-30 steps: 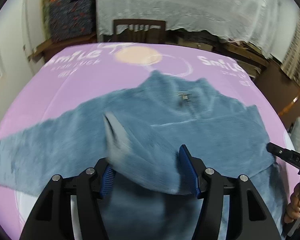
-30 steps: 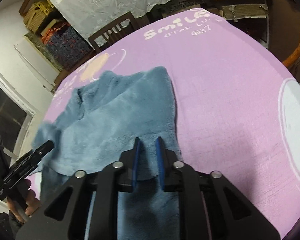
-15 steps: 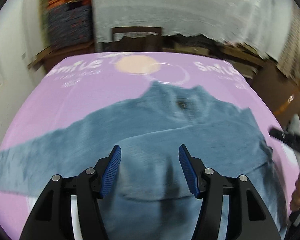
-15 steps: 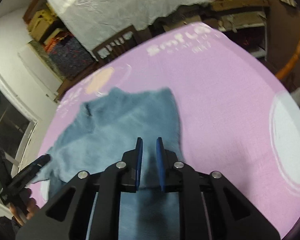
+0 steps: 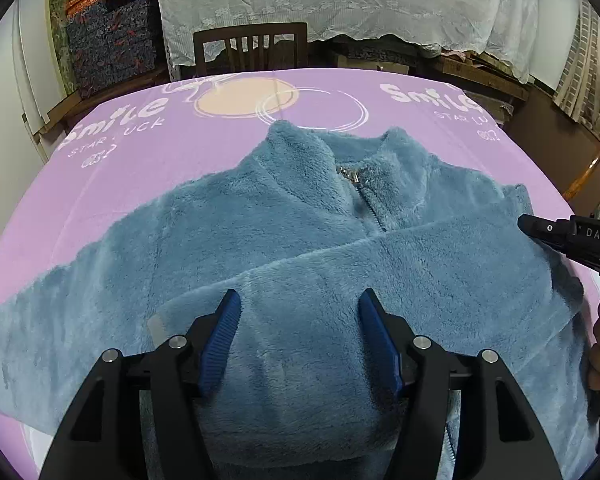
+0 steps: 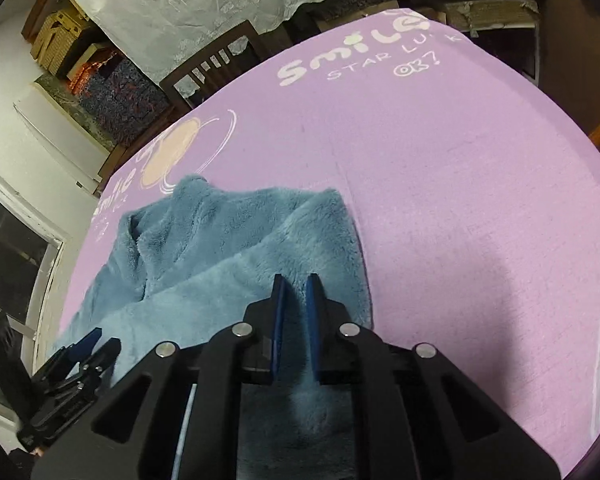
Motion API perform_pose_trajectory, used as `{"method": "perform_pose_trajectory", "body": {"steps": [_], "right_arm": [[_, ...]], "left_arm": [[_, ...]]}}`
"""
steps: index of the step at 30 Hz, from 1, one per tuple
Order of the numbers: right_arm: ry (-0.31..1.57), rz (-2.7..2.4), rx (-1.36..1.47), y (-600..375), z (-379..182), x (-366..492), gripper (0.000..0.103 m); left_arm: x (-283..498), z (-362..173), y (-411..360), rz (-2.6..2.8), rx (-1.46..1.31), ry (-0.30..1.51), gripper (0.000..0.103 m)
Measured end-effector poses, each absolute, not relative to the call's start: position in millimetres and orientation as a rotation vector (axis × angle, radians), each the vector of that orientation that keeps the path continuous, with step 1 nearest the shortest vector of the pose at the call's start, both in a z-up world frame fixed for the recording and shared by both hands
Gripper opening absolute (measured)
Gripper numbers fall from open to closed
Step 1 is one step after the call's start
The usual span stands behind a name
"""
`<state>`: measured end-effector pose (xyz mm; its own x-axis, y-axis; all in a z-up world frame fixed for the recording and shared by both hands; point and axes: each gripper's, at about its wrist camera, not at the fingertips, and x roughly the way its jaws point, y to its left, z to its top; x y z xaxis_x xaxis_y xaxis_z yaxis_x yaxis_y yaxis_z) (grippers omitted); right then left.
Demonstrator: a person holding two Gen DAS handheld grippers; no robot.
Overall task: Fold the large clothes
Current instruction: 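Grasp the other sleeve cuff with the left gripper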
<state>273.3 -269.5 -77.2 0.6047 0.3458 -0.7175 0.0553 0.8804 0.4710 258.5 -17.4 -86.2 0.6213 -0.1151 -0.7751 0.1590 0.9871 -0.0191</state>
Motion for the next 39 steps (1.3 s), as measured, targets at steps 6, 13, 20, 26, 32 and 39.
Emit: {"method": "perform_pose_trajectory", "body": {"steps": [6,13,20,26,32,39], "right_arm": [[0.879,0.157,0.457,-266.4,-58.2,256.4,0.015],[0.849,0.243,0.418,-246.5,-33.8,202.4,0.016],[0.825,0.306,0.456,-231.9,-23.6,163.0,0.032],[0.803,0.357,0.456,-211.3,-12.4,141.2,0.043],[0.795,0.359,0.468,-205.0,-10.8,139.6,0.049],[0.834,0.319,0.489,-208.9,-28.8,155.4,0.049]], "left_arm": [[250.0,-65.3,13.8,-0.178,-0.088,0.897,0.062],[197.4,-31.0,98.5,-0.039,-0.172,0.826,0.062],[147.4,-46.6,215.7,0.220,-0.349,0.887,0.062],[125.3,-56.6,283.0,0.337,-0.514,0.864,0.063],[131.9,-64.4,303.2,0.380,-0.580,0.836,0.070],[140.7,-66.9,323.8,0.456,-0.671,0.772,0.048]]}}
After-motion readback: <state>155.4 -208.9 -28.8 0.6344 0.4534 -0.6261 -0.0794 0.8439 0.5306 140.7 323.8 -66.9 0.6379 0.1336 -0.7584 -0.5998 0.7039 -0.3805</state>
